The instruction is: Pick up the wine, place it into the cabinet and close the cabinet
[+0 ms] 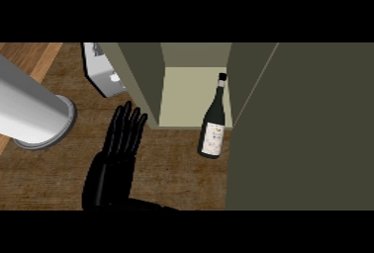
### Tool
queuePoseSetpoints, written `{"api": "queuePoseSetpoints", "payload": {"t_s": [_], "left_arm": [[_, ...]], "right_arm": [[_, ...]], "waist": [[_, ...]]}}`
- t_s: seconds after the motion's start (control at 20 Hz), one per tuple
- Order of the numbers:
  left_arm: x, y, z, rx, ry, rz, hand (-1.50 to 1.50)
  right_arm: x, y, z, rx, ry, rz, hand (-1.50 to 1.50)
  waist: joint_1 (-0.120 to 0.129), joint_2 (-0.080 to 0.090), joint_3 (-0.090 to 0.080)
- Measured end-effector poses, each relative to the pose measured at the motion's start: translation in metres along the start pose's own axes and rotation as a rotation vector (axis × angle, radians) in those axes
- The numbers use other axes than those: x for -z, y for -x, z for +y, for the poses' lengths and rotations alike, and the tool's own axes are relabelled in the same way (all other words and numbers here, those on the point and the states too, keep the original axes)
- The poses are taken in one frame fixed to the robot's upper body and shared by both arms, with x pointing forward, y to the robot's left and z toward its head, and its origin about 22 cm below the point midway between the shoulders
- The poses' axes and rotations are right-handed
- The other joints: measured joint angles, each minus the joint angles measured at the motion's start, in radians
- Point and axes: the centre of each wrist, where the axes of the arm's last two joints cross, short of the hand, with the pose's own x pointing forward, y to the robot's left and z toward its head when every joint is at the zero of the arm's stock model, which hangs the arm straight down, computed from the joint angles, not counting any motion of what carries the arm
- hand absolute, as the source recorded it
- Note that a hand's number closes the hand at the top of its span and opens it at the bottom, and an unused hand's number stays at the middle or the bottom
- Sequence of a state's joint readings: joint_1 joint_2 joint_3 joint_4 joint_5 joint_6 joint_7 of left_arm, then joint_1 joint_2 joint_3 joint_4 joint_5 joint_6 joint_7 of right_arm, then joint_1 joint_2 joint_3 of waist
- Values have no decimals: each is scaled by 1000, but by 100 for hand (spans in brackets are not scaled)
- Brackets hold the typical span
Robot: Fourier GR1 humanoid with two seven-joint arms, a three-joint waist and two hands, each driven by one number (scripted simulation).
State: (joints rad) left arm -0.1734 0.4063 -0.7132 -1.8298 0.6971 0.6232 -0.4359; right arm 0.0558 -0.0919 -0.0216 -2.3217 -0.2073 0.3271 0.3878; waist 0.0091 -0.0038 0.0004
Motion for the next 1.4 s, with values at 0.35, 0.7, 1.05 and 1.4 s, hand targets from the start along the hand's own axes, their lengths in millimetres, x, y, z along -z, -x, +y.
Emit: {"api": "queuePoseSetpoints", "payload": {"t_s": [0.35,0.7,1.05,1.4], "left_arm": [[-29,-32,20,49,-66,-27,-150],[-65,-60,48,89,-130,-54,-150],[-89,-85,84,95,-170,-77,-150],[-102,-112,116,109,-172,-88,-150]], "right_arm": [[-4,-13,7,-78,-246,45,150],[-10,-4,34,20,-395,130,150],[-5,-8,74,148,-494,137,150],[10,-33,115,78,-492,67,150]], "waist": [[4,-1,0],[9,-2,-1],[11,-3,-2],[18,-5,-3]]}}
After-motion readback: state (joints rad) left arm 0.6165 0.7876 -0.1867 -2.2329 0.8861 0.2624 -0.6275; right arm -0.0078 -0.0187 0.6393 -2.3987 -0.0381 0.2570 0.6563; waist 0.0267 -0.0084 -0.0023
